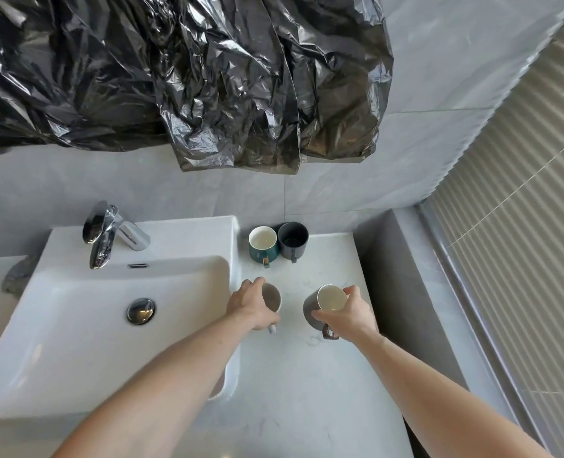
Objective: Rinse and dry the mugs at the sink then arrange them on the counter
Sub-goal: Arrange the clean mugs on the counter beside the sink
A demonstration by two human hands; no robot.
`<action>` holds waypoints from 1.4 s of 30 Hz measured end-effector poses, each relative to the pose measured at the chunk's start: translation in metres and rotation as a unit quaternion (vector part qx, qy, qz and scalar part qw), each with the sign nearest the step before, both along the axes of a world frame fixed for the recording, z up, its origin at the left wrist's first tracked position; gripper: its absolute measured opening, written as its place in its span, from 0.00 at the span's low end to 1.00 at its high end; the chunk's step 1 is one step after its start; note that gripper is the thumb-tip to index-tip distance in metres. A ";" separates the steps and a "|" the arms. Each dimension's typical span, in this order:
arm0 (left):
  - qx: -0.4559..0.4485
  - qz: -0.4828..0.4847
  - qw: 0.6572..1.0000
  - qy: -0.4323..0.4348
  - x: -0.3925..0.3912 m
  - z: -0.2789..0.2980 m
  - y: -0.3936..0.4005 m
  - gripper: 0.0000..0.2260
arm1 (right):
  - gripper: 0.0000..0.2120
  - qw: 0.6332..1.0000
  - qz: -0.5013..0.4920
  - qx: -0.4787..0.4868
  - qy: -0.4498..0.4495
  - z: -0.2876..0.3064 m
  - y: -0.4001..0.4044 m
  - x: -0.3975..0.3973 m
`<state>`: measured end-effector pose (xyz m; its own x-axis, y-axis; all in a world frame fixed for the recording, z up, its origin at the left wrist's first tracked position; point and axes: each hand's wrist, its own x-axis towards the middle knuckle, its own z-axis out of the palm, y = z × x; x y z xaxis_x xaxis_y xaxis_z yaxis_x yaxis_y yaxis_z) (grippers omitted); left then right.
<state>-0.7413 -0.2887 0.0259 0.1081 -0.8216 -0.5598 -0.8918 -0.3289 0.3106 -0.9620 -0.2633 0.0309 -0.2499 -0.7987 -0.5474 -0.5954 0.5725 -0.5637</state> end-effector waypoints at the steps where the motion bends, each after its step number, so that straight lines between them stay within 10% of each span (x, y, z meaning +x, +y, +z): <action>1: 0.003 -0.004 1.000 0.001 0.001 -0.003 -0.007 0.42 | 0.36 1.000 -0.002 0.003 0.001 -0.001 -0.006 0.003; 21: -0.017 -0.025 0.999 0.014 0.008 -0.042 -0.062 0.53 | 0.31 1.000 -0.001 0.022 0.018 -0.024 -0.061 0.036; 42: -0.074 0.058 0.994 0.048 0.012 -0.049 -0.040 0.40 | 0.39 1.000 0.000 0.012 0.009 -0.076 -0.091 0.064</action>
<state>-0.7293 -0.3282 -0.0235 0.1578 -0.8807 -0.4465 -0.8146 -0.3717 0.4453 -0.8977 -0.3543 -0.0446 -0.2589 -0.7859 -0.5615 -0.6055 0.5850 -0.5395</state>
